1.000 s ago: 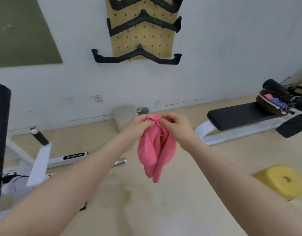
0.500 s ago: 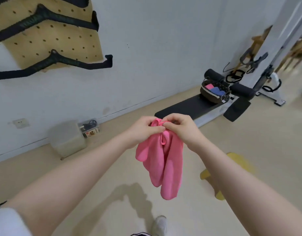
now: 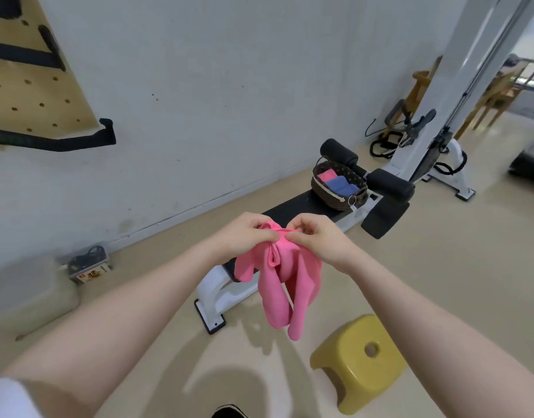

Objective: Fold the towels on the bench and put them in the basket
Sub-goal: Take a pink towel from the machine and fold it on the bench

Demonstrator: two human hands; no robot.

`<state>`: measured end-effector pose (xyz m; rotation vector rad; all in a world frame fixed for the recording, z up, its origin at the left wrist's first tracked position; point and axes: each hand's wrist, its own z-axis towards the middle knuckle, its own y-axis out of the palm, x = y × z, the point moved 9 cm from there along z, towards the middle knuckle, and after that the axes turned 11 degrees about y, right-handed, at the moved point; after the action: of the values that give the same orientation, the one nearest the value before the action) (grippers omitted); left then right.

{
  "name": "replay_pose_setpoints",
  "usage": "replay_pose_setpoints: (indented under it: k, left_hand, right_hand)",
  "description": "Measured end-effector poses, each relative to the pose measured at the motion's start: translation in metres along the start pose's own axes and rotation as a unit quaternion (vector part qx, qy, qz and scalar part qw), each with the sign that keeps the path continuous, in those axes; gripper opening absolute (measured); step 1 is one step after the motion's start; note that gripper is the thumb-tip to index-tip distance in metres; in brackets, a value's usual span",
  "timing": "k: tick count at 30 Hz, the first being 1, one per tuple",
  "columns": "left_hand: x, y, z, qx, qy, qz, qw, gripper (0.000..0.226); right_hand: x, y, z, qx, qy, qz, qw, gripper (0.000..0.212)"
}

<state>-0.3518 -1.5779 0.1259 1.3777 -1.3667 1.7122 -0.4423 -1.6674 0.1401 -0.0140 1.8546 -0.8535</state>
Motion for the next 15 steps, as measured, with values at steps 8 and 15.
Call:
replay_pose_setpoints:
  k: [8,15]
  left_hand:
    - [-0.026,-0.005,0.122,0.096,-0.045,-0.046,0.993,0.013]
    - [-0.077,-0.054,0.234,0.119,-0.07,-0.114,0.984,0.019]
  right_hand:
    - [0.045,-0.052,0.129,0.014,-0.018,-0.172,0.985,0.015]
    - [0.059,-0.078,0.271,0.071,0.013,-0.189,0.979,0.017]
